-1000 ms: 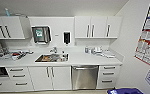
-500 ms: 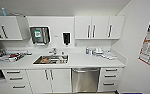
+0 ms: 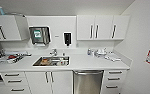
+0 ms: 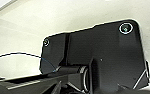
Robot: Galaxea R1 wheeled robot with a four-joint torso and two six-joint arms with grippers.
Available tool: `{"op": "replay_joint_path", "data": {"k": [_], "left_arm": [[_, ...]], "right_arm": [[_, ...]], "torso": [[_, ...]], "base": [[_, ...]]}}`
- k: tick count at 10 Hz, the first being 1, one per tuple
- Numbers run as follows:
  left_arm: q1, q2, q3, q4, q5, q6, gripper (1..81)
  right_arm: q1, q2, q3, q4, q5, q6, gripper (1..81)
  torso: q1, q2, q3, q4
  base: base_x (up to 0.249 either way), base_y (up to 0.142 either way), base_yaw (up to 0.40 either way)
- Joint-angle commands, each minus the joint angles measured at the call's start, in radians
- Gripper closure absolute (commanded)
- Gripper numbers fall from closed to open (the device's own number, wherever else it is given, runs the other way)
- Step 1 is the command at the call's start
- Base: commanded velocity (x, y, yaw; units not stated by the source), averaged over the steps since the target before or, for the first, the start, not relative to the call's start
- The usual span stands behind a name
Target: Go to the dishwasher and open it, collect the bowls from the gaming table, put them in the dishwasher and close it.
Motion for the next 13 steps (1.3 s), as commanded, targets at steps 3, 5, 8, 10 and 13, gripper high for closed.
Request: {"op": "replay_joint_path", "data": {"k": [3, 5, 8, 10, 13], "left_arm": [[-0.053, -0.019, 0.01, 0.004, 0.049, 0.004, 1.0], [-0.053, -0.021, 0.01, 0.004, 0.049, 0.004, 1.0], [-0.053, -0.019, 0.01, 0.005, 0.049, 0.004, 1.0], [-0.053, -0.019, 0.01, 0.005, 0.049, 0.004, 1.0], [-0.053, -0.019, 0.01, 0.007, 0.049, 0.004, 1.0]], "right_arm": [[0.052, -0.021, 0.015, 0.007, -0.053, -0.003, 1.0], [0.051, -0.019, 0.015, 0.007, -0.053, -0.003, 1.0], [0.052, -0.018, 0.015, 0.01, -0.053, -0.002, 1.0], [0.052, -0.018, 0.015, 0.01, -0.053, -0.002, 1.0], [0.051, -0.016, 0.015, 0.01, -0.053, -0.002, 1.0]], "torso": [[0.001, 0.0, 0.0, 0.0], [0.002, 0.001, 0.0, 0.0], [0.001, -0.001, 0.0, 0.0], [0.001, 0.0, 0.0, 0.0], [0.001, 0.0, 0.0, 0.0]], "base": [[0.15, 0.023, 0.0], [0.149, 0.0, 0.0], [0.149, 0.0, 0.0], [0.15, 0.0, 0.0], [0.149, 0.0, 0.0]]}}
